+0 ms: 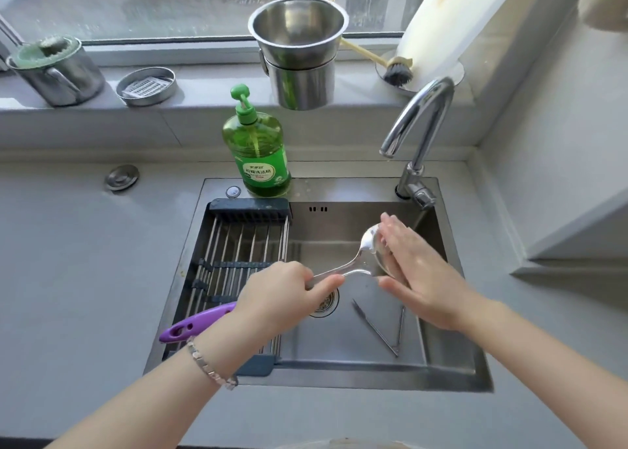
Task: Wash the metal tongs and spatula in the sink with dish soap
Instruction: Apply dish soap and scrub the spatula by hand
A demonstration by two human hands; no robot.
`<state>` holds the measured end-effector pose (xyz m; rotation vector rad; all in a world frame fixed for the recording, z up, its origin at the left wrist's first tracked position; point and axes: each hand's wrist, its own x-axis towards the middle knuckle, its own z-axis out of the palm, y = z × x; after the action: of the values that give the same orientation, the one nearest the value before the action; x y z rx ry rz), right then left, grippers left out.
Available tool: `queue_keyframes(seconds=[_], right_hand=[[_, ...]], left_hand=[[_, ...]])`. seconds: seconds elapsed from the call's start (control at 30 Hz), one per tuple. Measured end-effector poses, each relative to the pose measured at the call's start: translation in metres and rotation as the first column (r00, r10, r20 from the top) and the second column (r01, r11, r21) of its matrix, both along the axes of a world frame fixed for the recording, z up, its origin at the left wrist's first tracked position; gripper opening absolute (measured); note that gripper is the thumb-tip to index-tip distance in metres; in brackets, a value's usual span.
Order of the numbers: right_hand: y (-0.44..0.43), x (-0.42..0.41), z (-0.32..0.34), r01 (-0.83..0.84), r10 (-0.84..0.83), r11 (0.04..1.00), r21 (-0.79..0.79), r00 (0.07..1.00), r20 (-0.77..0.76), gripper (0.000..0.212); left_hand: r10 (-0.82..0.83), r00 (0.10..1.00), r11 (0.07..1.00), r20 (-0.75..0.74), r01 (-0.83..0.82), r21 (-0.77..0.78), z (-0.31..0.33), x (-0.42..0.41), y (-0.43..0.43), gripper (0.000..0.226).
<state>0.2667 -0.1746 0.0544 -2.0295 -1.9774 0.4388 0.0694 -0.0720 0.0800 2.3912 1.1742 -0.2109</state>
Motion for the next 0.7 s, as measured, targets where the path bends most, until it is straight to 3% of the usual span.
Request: queue_keyframes(seconds=[0.07, 0.1, 0.23, 0.27, 0.37, 0.43, 0.53, 0.57, 0.63, 0.7], right_hand=[[0.01, 0.007, 0.005, 0.106, -0.107, 0.994, -0.023, 0.991, -0.08, 0.112], [0.014, 0.0, 0.009, 0.076, -0.078, 0.997, -0.017, 0.994, -0.078, 0.113], [0.009, -0.025, 0.002, -0.234, 0.23, 0.971, 0.05, 0.97, 0.078, 0.093], [0.007, -0.018, -0.001, -0.201, 0.198, 0.979, 0.045, 0.979, 0.053, 0.094], [0.009, 0.007, 0.0, 0.142, -0.141, 0.99, -0.006, 0.98, -0.14, 0.116], [0.012, -0.009, 0.003, 0.091, -0.089, 0.996, 0.008, 0.988, -0.126, 0.114], [0.005, -0.03, -0.006, -0.143, 0.14, 0.988, 0.057, 0.989, 0.046, 0.095], [0.005, -0.024, -0.007, -0.114, 0.112, 0.992, 0.058, 0.993, 0.035, 0.096], [0.007, -0.005, -0.007, 0.107, -0.104, 0.994, 0.025, 0.99, -0.097, 0.108], [0.007, -0.008, -0.002, 0.126, -0.122, 0.991, 0.037, 0.988, -0.095, 0.112]], left_hand=[[-0.01, 1.0, 1.0, -0.001, 0.01, 0.008, 0.0, 0.004, -0.003, 0.063], [-0.014, 1.0, 1.0, -0.008, 0.014, 0.023, -0.001, 0.008, -0.003, 0.063], [-0.042, 0.998, 0.996, -0.044, 0.045, 0.08, -0.001, 0.012, 0.005, 0.064], [-0.06, 0.997, 0.994, -0.056, 0.065, 0.084, -0.001, 0.011, 0.006, 0.064], [-0.071, 0.996, 0.995, -0.048, 0.074, 0.059, -0.003, 0.011, 0.0, 0.063], [-0.047, 0.998, 0.997, -0.046, 0.049, 0.059, -0.007, 0.014, -0.002, 0.064], [-0.011, 0.999, 0.999, -0.045, 0.012, 0.03, -0.011, 0.013, -0.002, 0.064], [-0.009, 0.999, 1.0, -0.04, 0.01, 0.027, -0.011, 0.013, -0.002, 0.064], [-0.003, 1.0, 1.0, -0.02, 0.004, 0.022, -0.009, 0.012, -0.003, 0.064], [0.001, 1.0, 1.0, -0.011, 0.0, 0.026, -0.009, 0.013, -0.002, 0.064]])
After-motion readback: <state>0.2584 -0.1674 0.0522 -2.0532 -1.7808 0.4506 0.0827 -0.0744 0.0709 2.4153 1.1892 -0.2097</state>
